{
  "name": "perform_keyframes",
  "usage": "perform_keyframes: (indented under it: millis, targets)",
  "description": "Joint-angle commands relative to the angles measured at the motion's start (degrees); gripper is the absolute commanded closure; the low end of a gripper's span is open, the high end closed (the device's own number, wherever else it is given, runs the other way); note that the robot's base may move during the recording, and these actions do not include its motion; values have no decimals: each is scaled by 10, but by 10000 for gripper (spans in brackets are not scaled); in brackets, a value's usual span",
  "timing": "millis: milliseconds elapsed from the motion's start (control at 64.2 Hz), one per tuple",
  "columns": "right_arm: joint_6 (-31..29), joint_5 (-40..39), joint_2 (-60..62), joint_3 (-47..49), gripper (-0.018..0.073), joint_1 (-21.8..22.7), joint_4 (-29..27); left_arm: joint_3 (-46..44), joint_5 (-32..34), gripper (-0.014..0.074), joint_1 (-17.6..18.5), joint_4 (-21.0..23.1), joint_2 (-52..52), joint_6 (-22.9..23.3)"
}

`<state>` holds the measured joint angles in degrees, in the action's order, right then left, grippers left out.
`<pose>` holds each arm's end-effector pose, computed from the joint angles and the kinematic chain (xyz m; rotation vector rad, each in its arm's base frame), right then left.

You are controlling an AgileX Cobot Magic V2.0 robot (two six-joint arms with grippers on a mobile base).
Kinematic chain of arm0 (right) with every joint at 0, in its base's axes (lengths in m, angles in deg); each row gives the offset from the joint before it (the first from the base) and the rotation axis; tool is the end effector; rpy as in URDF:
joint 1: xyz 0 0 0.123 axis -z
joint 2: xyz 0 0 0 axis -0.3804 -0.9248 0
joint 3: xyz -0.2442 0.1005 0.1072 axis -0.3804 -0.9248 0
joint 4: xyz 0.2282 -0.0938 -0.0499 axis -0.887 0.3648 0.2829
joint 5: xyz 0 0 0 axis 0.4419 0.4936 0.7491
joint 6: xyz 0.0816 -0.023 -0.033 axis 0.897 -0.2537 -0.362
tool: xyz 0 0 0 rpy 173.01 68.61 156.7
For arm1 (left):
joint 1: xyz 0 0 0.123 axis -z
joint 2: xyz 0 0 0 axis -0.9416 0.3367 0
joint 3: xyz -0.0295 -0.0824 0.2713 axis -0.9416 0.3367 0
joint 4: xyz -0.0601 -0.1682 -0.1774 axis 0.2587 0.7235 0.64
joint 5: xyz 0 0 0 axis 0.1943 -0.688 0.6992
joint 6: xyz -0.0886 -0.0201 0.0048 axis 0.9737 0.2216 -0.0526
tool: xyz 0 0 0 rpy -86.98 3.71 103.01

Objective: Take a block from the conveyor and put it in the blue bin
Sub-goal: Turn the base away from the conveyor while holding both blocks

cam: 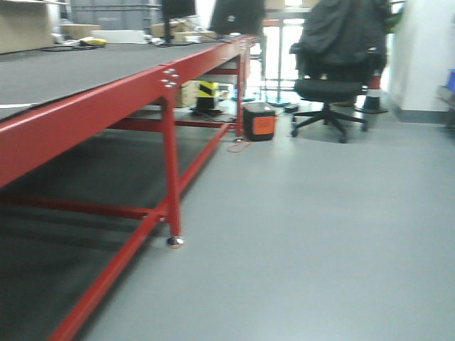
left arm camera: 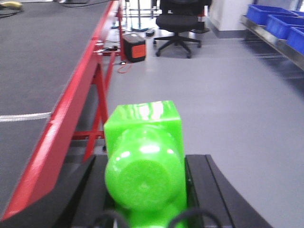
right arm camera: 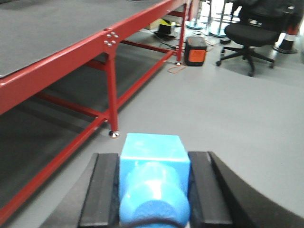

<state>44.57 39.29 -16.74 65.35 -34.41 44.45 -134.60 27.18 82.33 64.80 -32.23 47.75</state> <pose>0.0630 0.0218 0.4307 -0.2773 1.8112 0.2105 0.0822 -0.0167 0.4159 0.2167 1.8029 -0.1159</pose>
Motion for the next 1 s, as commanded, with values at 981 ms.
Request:
perform_keyframes:
  millis: [981]
  targets:
    - [-4, -14, 3, 5, 712, 0, 2, -1, 11, 707, 4, 1, -3, 3]
